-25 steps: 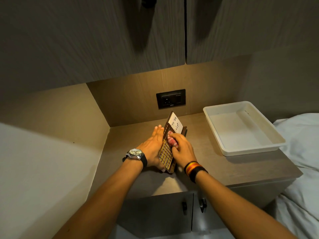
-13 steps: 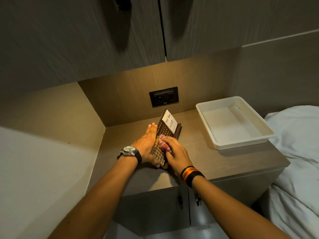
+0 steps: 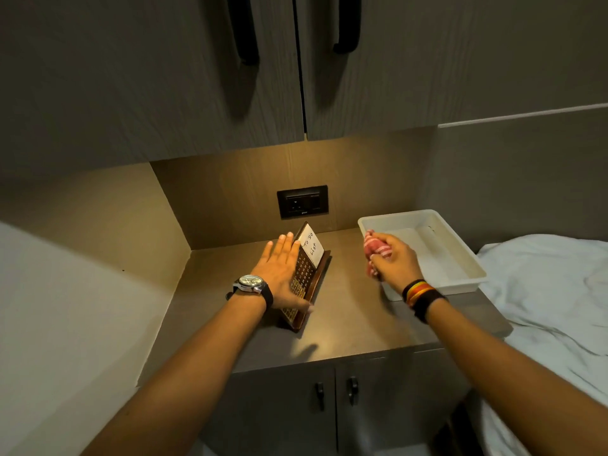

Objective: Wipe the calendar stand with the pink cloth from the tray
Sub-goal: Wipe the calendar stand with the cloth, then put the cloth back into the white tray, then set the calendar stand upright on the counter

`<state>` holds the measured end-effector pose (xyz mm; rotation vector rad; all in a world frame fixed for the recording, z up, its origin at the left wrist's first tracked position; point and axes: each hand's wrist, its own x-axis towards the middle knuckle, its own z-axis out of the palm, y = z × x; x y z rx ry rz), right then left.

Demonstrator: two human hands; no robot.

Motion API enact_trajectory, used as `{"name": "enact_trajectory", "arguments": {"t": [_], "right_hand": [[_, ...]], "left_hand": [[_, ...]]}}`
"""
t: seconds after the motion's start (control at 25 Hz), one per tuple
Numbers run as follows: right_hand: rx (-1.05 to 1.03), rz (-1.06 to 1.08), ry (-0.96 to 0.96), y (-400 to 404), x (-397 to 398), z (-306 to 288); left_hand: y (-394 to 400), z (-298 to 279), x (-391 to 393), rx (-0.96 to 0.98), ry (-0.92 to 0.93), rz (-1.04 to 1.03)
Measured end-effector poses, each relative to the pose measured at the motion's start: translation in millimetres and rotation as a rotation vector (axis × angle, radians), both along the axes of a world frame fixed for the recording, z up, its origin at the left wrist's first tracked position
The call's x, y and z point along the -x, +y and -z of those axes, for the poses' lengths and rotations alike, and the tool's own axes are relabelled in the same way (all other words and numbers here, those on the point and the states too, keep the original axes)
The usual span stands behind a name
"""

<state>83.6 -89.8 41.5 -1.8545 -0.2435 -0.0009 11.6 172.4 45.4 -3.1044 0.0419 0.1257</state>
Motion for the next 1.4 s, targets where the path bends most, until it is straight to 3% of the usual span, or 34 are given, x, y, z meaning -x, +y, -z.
{"name": "enact_trajectory", "arguments": {"t": [0.2,0.32,0.68,0.84,1.0,1.2,1.4], "right_hand": [[0.666,0.049,-0.107,-63.8,-90.6,2.6],[0.923,0.004,-0.167,-84.6,-112.2,16.4],[1.073,-0.311,0.078,-81.2,-134.3,88.4],[1.015,-0.245,0.005,-83.3,-126.3,76.2],[0.686,-0.217,-0.178,-36.6,-104.6,40.0],[0.353,-0.34,0.107,62.0,-90.7,9.9],[0.16,-0.31,0.334,109.3,-90.0,21.0]], "left_hand": [[-91.6,15.2,-21.8,0.169,-0.053,0.106],[-149.4,40.2,-37.5,0.305,0.001,0.076],[-209.7,84.5,-45.1,0.395,0.035,-0.046],[-212.6,80.1,-23.2,0.602,-0.039,-0.126],[-201.3,85.0,25.8,0.776,-0.474,-0.418],[-177.8,78.0,61.9,0.931,-0.774,-0.8],[-149.1,76.4,66.0,1.147,-0.709,-1.01]]}}
